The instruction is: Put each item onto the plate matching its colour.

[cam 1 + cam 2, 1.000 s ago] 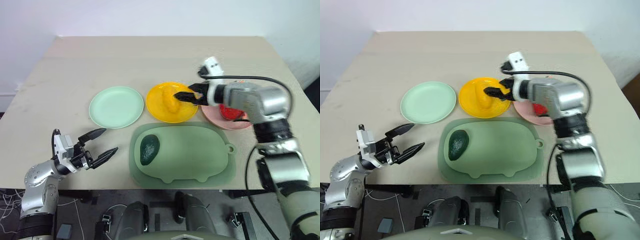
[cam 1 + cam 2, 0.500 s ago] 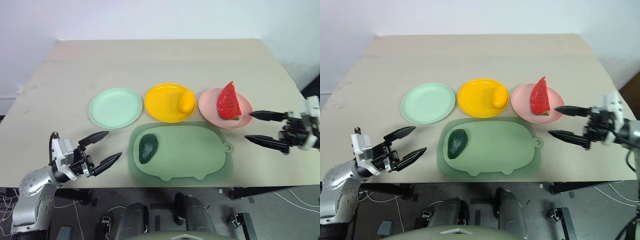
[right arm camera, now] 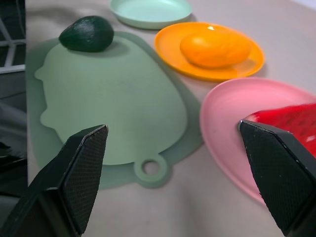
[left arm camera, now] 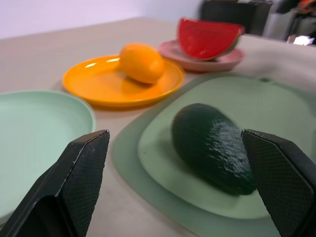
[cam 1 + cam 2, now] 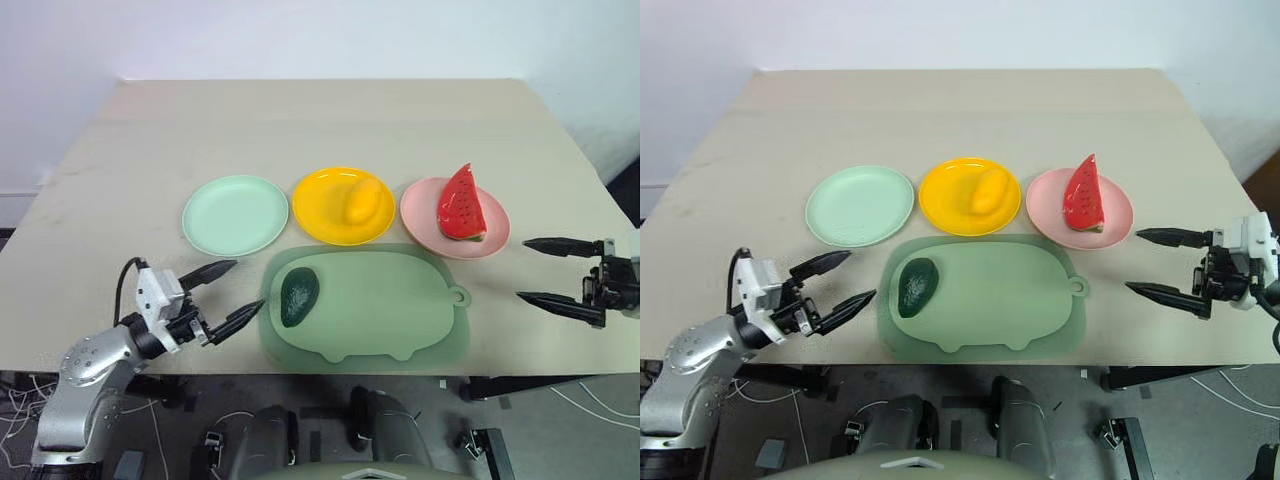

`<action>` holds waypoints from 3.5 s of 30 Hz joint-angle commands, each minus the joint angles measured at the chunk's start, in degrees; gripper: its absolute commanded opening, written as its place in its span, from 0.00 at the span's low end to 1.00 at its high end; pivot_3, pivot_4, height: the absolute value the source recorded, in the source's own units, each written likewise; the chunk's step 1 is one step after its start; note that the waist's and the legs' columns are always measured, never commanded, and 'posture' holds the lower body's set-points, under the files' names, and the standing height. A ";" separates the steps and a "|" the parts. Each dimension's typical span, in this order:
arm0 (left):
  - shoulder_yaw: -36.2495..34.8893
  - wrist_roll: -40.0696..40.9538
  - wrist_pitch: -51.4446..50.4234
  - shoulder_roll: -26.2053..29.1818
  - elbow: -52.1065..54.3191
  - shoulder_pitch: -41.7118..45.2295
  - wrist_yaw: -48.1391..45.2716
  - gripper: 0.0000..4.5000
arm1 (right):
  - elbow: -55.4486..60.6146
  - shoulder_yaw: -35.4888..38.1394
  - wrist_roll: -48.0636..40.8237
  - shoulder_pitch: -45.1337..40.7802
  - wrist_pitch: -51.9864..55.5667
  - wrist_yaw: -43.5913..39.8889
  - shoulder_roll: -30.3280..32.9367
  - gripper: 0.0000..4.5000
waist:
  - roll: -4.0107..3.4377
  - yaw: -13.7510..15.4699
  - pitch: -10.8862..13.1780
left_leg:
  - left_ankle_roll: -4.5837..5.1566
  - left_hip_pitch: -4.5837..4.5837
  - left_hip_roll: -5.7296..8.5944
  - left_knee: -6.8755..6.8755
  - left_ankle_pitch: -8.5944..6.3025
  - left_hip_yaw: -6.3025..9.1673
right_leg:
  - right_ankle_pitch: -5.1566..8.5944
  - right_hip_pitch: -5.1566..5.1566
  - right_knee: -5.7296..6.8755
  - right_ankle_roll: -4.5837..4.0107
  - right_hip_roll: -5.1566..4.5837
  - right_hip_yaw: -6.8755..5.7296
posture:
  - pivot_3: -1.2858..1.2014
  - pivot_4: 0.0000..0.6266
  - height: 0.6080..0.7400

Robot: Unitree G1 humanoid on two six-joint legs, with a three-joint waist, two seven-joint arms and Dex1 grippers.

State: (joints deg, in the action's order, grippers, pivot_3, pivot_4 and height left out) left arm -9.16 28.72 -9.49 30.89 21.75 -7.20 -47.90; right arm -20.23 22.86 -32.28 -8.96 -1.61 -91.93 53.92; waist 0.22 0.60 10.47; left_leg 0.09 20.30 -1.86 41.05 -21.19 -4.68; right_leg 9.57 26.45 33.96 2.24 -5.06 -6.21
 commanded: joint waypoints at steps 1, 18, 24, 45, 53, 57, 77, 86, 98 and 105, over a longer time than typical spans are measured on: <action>4.07 -2.38 -7.69 -0.91 6.04 4.24 8.17 1.00 | 4.28 0.92 -0.84 1.90 0.26 2.14 -1.32 0.99 | -0.01 0.41 -0.01 | 0.00 -0.01 0.00 0.01 0.00 0.00 | 0.00 0.00 0.02 0.00 0.00 0.00 | 0.52 0.24 0.95; 12.70 -0.83 -46.77 -7.88 21.14 16.23 31.43 1.00 | 16.07 1.34 -2.02 10.16 5.37 10.13 -4.83 0.99 | 0.00 0.26 0.00 | -0.06 -0.04 0.08 0.04 0.04 0.07 | 0.00 -0.07 0.05 0.01 0.06 0.05 | 0.52 0.24 0.95; 16.45 -2.57 -51.72 -9.89 20.34 16.31 35.23 1.00 | 17.20 0.60 -1.75 9.97 6.03 11.59 -5.90 0.99 | 0.01 0.22 0.00 | -0.06 -0.03 0.12 0.04 0.04 0.07 | 0.01 -0.10 0.06 0.01 0.06 0.07 | 0.52 0.24 0.95; 15.33 -4.57 -42.55 -11.13 12.53 20.78 30.78 0.69 | 18.57 0.23 -1.75 9.78 6.83 15.23 -7.26 1.00 | 0.01 0.27 -0.01 | -0.07 -0.03 0.13 0.09 0.05 0.09 | 0.01 -0.10 0.07 -0.01 0.07 0.06 | 0.52 0.24 0.95; 5.21 -9.99 -25.02 -4.06 -10.05 30.22 25.38 0.69 | 18.08 -1.35 -1.61 7.36 7.25 16.16 -8.16 1.00 | -0.01 0.11 -0.02 | -0.09 -0.06 0.14 0.10 0.07 0.05 | 0.00 -0.10 0.13 -0.01 0.10 0.06 | 0.52 0.24 0.95; 5.09 -12.47 -16.48 -3.69 -22.01 33.05 22.85 0.69 | 18.07 -2.25 -1.56 6.27 7.41 16.69 -8.68 1.00 | -0.01 0.33 -0.02 | -0.10 -0.05 0.15 0.10 0.07 0.02 | -0.01 -0.09 0.10 -0.01 0.09 0.01 | 0.52 0.24 0.95; 3.89 -14.87 -5.78 -3.93 -32.71 36.17 17.24 0.99 | 17.51 -3.20 -1.33 5.20 7.02 17.33 -9.52 1.00 | 0.02 0.19 -0.01 | -0.17 -0.04 0.13 0.16 0.11 -0.10 | -0.03 -0.10 0.15 0.01 0.03 -0.04 | 0.52 0.24 0.95; -4.47 -6.25 -10.35 2.77 -15.17 29.90 11.65 0.99 | 16.50 -3.57 -1.09 4.51 6.84 17.17 -9.74 1.00 | 0.01 0.05 -0.01 | -0.25 -0.07 0.06 0.13 0.15 -0.04 | -0.03 -0.07 0.17 0.01 0.04 -0.02 | 0.52 0.24 0.95; -16.03 6.53 -6.43 9.90 -13.69 13.17 -8.94 0.99 | 14.23 -3.07 -0.79 3.27 5.93 16.40 -9.24 1.00 | -0.01 0.16 -0.02 | -0.12 -0.06 0.06 0.14 0.08 -0.06 | -0.01 -0.06 0.15 -0.01 0.04 -0.03 | 0.52 0.24 0.95; -18.96 8.08 -0.70 9.82 -18.04 8.82 -16.86 0.99 | 12.07 -2.67 -0.19 1.45 5.01 16.67 -8.86 1.00 | -0.02 0.15 -0.02 | -0.12 -0.04 0.06 0.13 0.08 -0.11 | 0.00 -0.06 0.14 -0.01 0.06 -0.03 | 0.52 0.24 0.95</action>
State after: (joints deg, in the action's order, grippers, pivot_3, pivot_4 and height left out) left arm -25.76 35.40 -12.26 40.05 3.74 1.39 -63.37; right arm -8.39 18.57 -32.18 -6.55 4.59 -75.23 44.16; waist 0.20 0.75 10.45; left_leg -0.03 20.26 -1.79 41.19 -21.11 -4.81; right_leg 9.56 26.39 34.11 2.23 -5.00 -6.25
